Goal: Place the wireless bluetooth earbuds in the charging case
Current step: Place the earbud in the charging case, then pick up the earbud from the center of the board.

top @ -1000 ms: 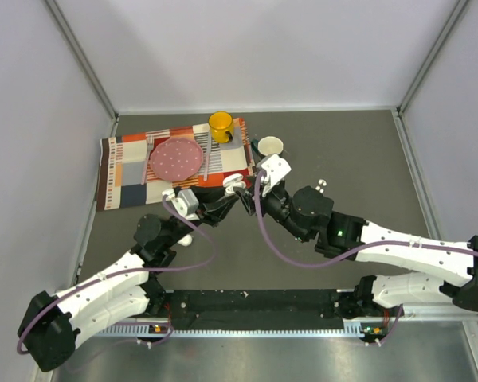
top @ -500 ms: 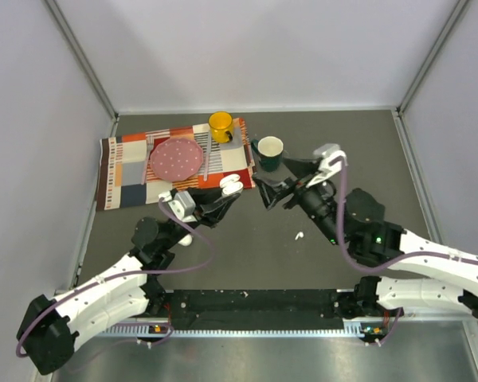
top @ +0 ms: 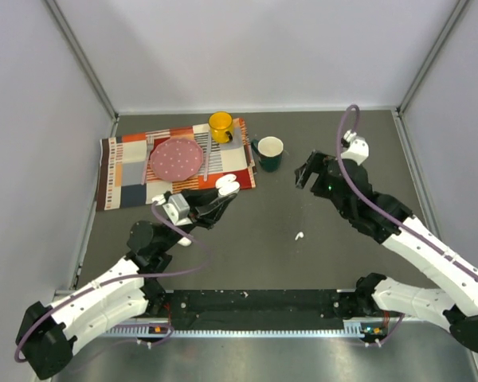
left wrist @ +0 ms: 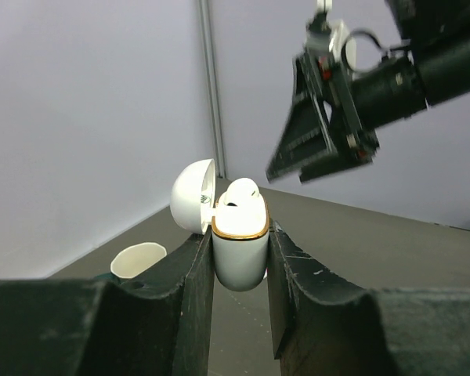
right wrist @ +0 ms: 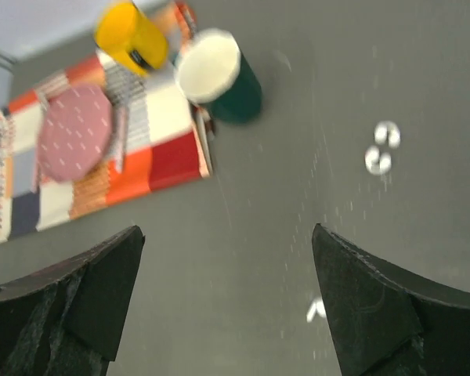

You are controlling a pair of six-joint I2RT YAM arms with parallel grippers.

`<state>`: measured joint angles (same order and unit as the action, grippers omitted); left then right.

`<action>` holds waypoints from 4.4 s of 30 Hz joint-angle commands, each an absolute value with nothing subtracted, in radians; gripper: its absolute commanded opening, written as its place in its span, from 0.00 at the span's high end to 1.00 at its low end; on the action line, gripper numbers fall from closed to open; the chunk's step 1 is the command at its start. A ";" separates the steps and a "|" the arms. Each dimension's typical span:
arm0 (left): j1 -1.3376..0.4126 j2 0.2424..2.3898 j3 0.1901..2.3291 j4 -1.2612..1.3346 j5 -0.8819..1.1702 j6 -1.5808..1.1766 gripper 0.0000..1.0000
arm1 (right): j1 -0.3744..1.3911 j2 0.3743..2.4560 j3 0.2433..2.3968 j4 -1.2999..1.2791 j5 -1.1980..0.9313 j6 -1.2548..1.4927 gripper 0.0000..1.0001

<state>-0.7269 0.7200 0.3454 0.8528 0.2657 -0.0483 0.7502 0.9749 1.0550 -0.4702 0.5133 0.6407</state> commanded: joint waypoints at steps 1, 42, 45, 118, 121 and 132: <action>-0.726 0.684 0.347 0.865 0.244 -0.035 1.00 | 0.738 0.931 0.959 -0.630 0.424 0.885 0.13; -0.724 0.526 0.305 0.756 0.127 0.038 1.00 | 0.624 1.218 0.844 -0.825 0.192 1.473 0.29; -0.726 0.529 0.305 0.758 0.126 0.037 1.00 | 0.624 1.242 0.850 -0.827 0.189 1.471 0.30; -0.726 0.522 0.296 0.733 0.094 0.049 1.00 | 0.584 1.580 0.917 -0.761 0.169 1.506 0.60; -0.726 0.525 0.296 0.735 0.095 0.046 1.00 | 0.586 1.580 0.914 -0.761 0.175 1.505 0.60; -0.726 0.529 0.296 0.736 0.094 0.041 1.00 | 0.584 1.589 0.905 -0.761 0.175 1.505 0.65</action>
<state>-0.7269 0.5266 0.2970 0.7006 0.1032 0.0441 0.5926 1.5822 0.9043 -0.7700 0.1589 1.4891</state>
